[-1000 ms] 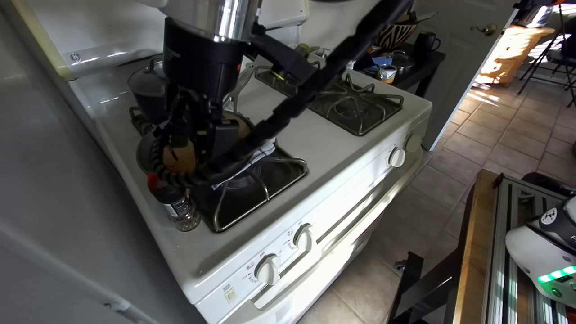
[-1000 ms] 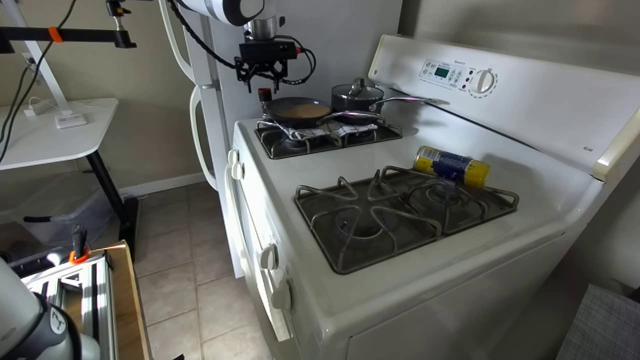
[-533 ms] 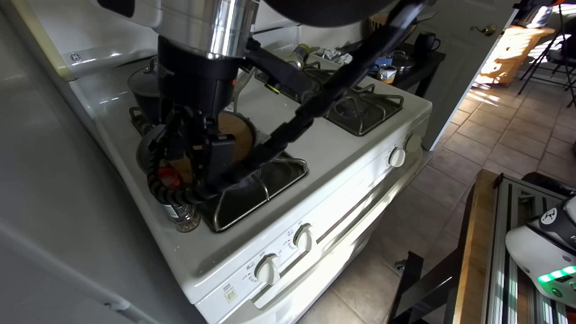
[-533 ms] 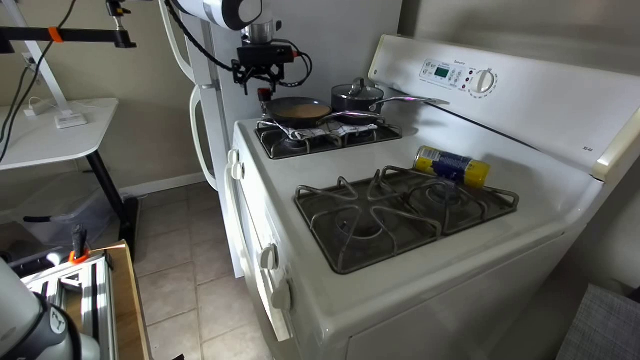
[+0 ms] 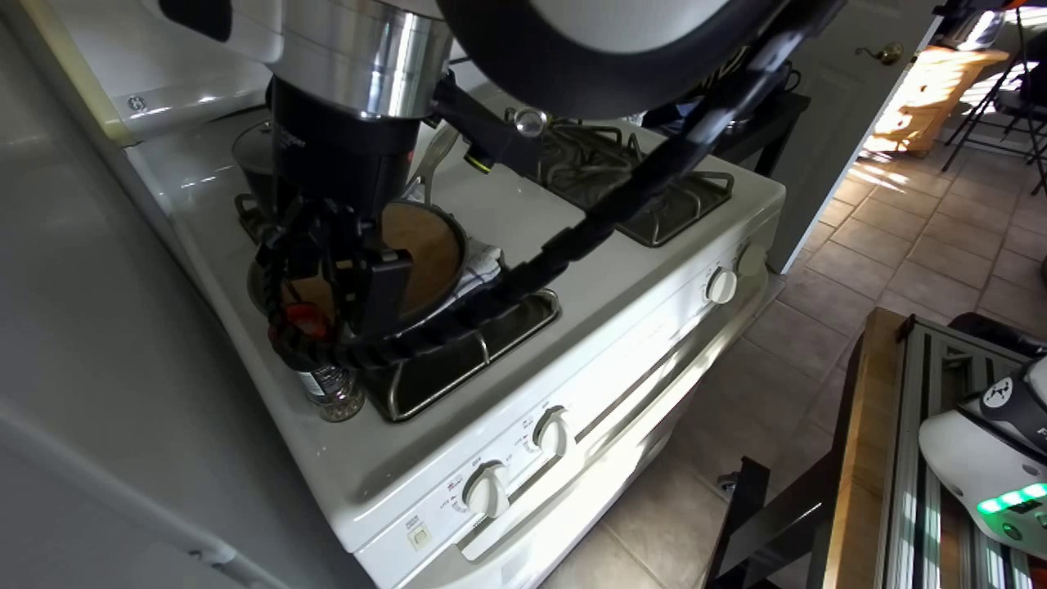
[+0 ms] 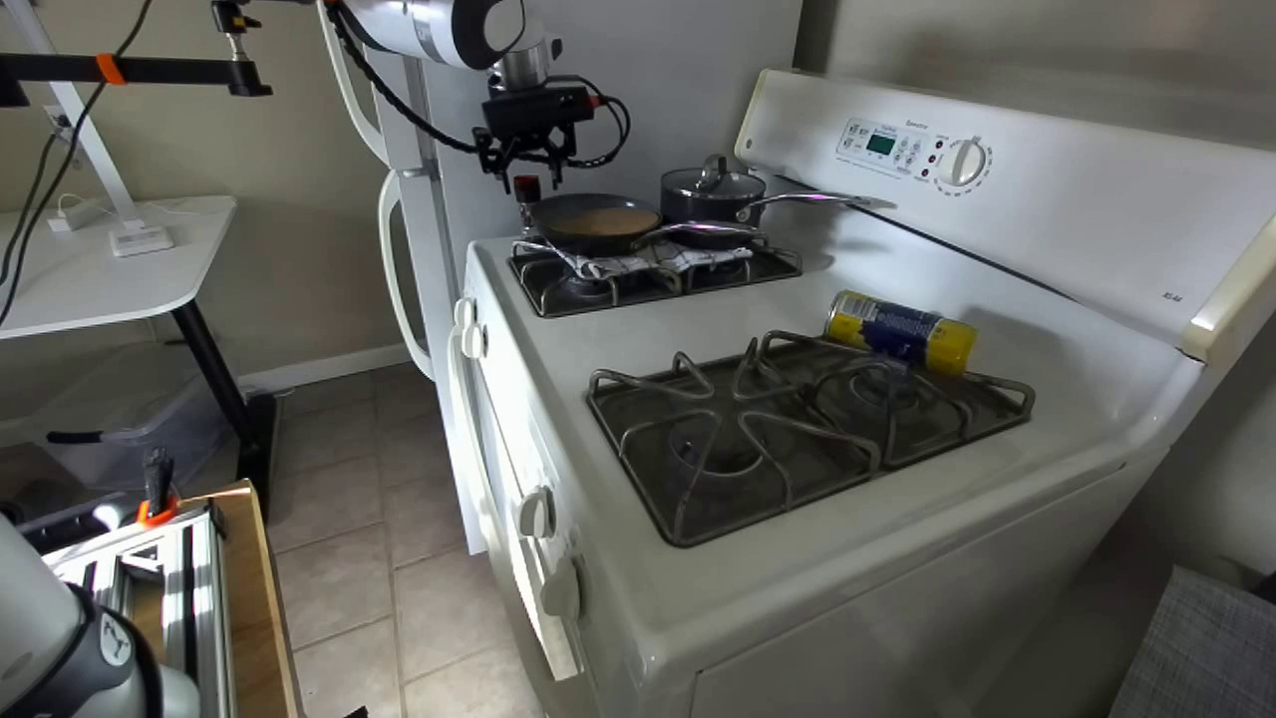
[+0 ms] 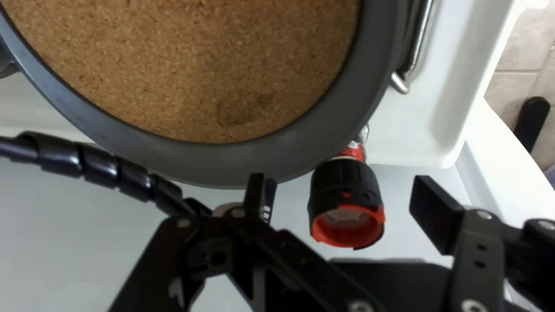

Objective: Put the glass jar in the middle of the stove.

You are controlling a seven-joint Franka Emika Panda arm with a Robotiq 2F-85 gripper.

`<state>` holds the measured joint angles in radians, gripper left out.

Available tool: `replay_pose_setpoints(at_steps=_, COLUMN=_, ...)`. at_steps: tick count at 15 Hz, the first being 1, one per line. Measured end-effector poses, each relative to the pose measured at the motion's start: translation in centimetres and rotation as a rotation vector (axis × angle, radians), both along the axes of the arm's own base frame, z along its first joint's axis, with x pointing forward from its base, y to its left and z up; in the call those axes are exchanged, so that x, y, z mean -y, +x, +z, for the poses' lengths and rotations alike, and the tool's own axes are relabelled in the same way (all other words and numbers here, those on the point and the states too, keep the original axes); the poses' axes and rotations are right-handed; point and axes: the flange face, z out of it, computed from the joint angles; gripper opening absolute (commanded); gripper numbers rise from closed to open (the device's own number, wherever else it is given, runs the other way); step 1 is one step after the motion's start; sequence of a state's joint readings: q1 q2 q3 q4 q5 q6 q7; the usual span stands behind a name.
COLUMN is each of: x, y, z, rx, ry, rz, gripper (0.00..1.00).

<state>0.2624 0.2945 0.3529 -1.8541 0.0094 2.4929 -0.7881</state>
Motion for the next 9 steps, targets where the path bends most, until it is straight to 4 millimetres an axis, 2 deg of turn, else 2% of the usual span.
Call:
replay_pose_setpoints(at_steps=4, x=-0.9, y=0.6, z=-0.5, rx=0.01, ry=0.0, rz=0.011, gripper=0.88)
replay_pose_setpoints(at_steps=6, x=-1.4, y=0.8, z=-0.9, rx=0.003, ry=0.005, rz=0.015, gripper=0.87)
replay_pose_setpoints(at_steps=9, x=-2.0, y=0.9, z=-1.5, rx=-0.011, ry=0.011, rz=0.02, gripper=0.79)
